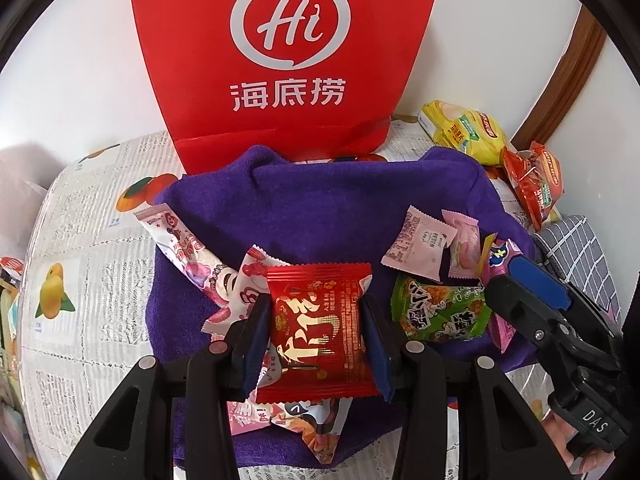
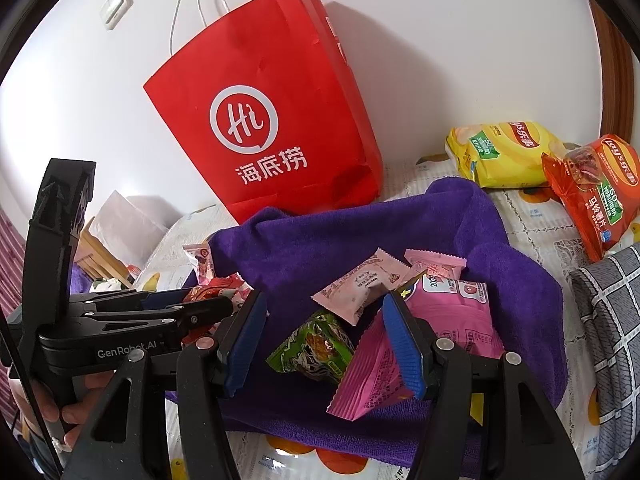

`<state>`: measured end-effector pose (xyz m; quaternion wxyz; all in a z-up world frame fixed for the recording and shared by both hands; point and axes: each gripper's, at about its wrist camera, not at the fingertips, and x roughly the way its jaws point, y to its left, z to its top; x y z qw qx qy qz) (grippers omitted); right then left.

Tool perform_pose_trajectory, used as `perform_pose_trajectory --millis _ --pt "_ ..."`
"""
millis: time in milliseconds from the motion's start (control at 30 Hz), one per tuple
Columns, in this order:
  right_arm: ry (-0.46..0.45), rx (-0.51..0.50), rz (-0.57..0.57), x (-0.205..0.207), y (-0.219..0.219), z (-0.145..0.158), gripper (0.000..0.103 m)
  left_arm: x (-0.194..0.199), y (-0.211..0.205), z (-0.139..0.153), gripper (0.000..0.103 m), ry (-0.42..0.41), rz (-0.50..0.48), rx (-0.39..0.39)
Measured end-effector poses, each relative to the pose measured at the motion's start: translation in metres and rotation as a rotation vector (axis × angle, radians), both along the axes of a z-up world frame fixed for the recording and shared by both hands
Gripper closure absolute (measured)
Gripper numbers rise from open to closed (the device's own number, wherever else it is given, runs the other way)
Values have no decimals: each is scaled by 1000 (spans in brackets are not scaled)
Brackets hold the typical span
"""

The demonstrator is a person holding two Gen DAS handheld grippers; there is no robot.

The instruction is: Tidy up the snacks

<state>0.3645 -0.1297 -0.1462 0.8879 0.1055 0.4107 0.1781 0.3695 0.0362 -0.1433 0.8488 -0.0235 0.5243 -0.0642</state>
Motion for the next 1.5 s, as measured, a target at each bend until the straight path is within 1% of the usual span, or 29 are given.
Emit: perform_pose_trajectory --millis 133,267,667,833,1000,1100,1167,1200,1267,1333,1500 --pt "0 -2 2 0 0 0 43 0 -1 0 61 1 -4 2" --pt "0 -2 2 0 0 0 42 -1 0 2 55 -3 -8 3" --pt "-10 -13 -13 -4 -5 4 42 -4 -1 8 55 -21 -10 15" --pt "-30 -36 -32 -16 -7 12 42 -6 1 15 55 -37 -3 17" --pt "-16 -76 -40 -44 -11 17 43 -9 1 25 55 -64 -7 21" --pt "-2 -98 -27 -72 -15 16 45 -13 -1 32 55 -79 -12 19" --pt "15 -111 -38 -92 -20 13 46 -15 -3 36 55 -88 -16 19" --pt "32 -124 -45 -102 -22 11 49 -16 -4 38 55 -94 -17 19" --pt "67 -144 -70 -124 -27 6 49 -19 -5 42 55 -105 -23 14" --pt "93 -137 -85 -141 -32 2 49 -22 -6 48 55 -118 -29 5" --pt "145 -81 -123 -182 -39 -5 49 -30 -11 61 55 -147 -48 -11"
